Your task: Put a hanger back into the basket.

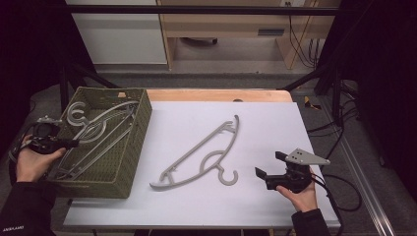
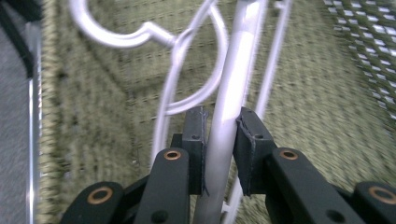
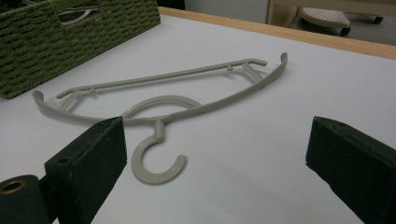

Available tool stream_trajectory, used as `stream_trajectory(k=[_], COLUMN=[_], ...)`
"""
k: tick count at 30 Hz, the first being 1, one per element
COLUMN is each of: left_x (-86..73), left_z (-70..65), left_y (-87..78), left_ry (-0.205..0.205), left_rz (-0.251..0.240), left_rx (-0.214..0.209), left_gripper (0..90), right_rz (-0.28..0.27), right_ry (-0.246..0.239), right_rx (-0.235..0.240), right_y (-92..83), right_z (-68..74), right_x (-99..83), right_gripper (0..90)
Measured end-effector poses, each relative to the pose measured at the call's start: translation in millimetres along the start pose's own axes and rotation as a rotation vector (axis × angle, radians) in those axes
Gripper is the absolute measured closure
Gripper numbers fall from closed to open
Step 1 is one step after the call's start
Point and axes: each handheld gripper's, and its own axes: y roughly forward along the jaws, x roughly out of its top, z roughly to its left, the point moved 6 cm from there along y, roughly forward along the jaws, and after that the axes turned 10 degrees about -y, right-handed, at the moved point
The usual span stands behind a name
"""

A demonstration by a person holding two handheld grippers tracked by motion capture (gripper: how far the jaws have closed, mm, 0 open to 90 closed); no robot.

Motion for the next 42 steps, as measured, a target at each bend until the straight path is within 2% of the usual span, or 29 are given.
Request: stream_trajectory(k=[5,7,11,15,19,23,25,31,39,42], left_x=[1.8,3.0,4.4,6.0,7.4,8.6,8.2,4.5,-5.1,-10.6], left_z=[4.8,4.4,5.9,2.1,-12.0,-32.9,-46.2,-96.2,-163.8,-185.8], left_y=[8.6,7.3,-1.4,-15.7,-28.8,-41.0,-46.1,-55.3,-50.2,-48.8], left_ry=[0.009,0.002,0.011,0.018,0.030,0.041,0.048,0.101,0.183,0.204], left_rz=[-0.004,-0.028,-0.070,-0.120,-0.184,-0.260,-0.284,-0.339,-0.365,-0.377], left_rx=[0.066,0.060,0.078,0.039,-0.037,-0.127,-0.172,-0.287,-0.428,-0.467], left_gripper=[69.0,64.5,59.3,56.5,49.3,46.7,41.8,31.6,17.9,15.4], right_rz=[0.004,0.005,0.001,0.001,-0.004,-0.006,-0.008,-0.018,-0.026,-0.036], right_ry=[-0.002,-0.001,-0.001,0.000,-0.001,0.000,0.002,0.011,0.009,0.010], right_rx=[0.001,0.001,0.000,0.002,-0.001,0.001,0.003,0.000,-0.003,-0.006], right_y=[0.5,0.5,0.0,0.1,-0.2,-1.1,-1.3,-1.7,-4.7,-6.4], right_z=[0.1,0.2,-0.2,0.1,-0.2,-0.4,-0.4,-0.7,-1.7,-2.7], right_x=[-0.5,-0.6,-0.2,-0.1,0.3,0.6,0.9,1.9,2.8,3.8], right_gripper=[5.6,5.6,5.6,5.6,5.6,5.6,5.5,5.3,4.9,4.7])
